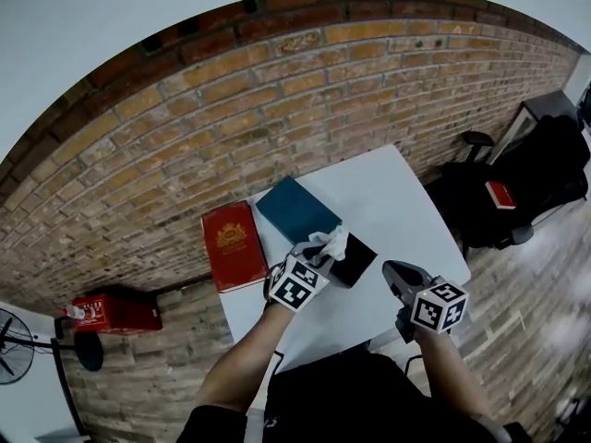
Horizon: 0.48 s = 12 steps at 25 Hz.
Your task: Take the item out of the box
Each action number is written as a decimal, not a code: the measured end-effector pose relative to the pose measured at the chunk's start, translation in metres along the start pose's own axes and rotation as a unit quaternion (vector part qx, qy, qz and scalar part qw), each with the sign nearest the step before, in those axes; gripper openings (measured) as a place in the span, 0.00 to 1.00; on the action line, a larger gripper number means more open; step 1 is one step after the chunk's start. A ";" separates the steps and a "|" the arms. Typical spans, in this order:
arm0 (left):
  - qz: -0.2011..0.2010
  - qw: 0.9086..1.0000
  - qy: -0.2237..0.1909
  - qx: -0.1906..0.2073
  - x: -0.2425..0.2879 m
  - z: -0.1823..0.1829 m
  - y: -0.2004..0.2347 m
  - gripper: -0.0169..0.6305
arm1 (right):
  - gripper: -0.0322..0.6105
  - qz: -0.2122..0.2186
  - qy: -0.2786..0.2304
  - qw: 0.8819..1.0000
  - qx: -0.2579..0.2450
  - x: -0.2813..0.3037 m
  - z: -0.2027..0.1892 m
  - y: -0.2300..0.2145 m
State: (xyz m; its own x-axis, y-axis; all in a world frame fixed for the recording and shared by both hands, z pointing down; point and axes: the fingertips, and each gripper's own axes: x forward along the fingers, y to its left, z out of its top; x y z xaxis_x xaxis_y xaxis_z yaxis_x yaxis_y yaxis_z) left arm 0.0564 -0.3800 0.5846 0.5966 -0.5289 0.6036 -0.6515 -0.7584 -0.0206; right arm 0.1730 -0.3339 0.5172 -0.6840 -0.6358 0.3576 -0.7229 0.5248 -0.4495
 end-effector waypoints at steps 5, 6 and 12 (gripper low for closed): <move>0.013 0.996 -0.070 -0.054 -0.058 0.010 0.025 0.15 | 0.05 0.003 -0.003 1.000 -0.011 0.011 -0.003 0.029; 0.015 0.994 -0.083 -0.063 -0.070 0.012 0.030 0.15 | 0.05 0.001 -0.006 1.000 -0.012 0.012 -0.004 0.033; 0.010 0.985 -0.145 -0.092 -0.124 0.014 0.044 0.15 | 0.05 -0.020 -0.023 0.999 -0.013 0.012 -0.015 0.056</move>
State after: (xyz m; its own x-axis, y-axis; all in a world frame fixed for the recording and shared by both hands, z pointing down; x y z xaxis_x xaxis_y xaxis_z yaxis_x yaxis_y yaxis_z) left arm -0.0396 -0.3526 0.4979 0.6745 -0.6498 0.3504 -0.7224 -0.6789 0.1314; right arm 0.1227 -0.3044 0.5085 -0.6495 -0.6819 0.3364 -0.7524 0.5122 -0.4142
